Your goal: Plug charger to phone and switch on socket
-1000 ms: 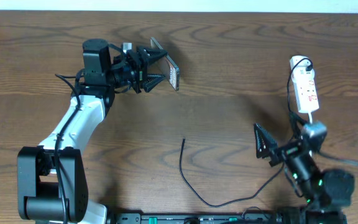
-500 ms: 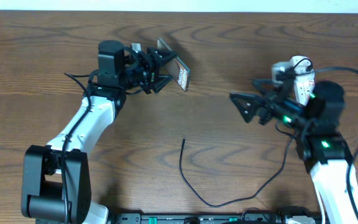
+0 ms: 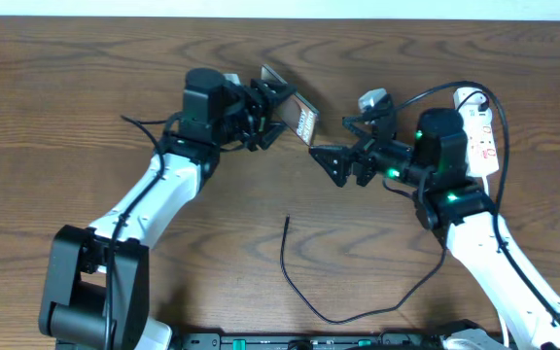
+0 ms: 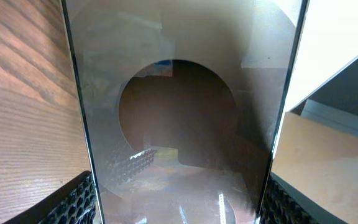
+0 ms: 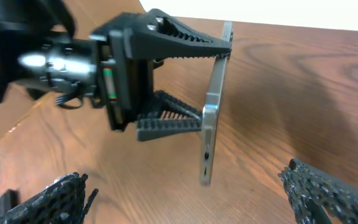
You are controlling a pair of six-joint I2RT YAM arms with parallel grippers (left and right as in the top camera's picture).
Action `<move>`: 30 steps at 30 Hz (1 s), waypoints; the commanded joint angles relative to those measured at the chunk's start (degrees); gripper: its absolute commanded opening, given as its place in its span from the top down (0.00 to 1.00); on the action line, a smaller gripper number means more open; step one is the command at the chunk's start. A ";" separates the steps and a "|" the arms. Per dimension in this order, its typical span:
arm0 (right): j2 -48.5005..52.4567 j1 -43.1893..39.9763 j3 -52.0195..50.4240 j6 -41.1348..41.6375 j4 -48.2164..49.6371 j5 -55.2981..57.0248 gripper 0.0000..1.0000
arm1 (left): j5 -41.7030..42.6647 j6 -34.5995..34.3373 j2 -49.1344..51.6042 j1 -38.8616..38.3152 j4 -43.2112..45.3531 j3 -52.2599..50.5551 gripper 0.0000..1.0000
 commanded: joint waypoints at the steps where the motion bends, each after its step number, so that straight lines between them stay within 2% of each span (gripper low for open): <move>1: 0.11 0.52 1.42 -0.98 1.60 4.26 0.01 | -2.23 -1.88 -1.27 -1.31 0.83 1.53 0.93; 5: 0.11 0.50 1.42 -1.01 4.31 4.31 0.01 | -2.64 -4.92 -1.27 -2.23 0.87 1.53 0.93; 20: 0.13 0.52 1.36 -0.96 0.94 4.24 0.01 | -1.81 -12.20 -1.27 -4.68 6.36 1.53 0.93; 25: 0.13 0.52 1.25 -3.43 -2.80 4.28 0.01 | -1.53 -12.28 -1.29 -6.16 7.54 1.53 0.93; 30: 0.13 0.52 1.25 -3.85 -2.12 7.67 0.01 | -1.70 -12.28 -1.29 -8.28 7.67 1.53 0.93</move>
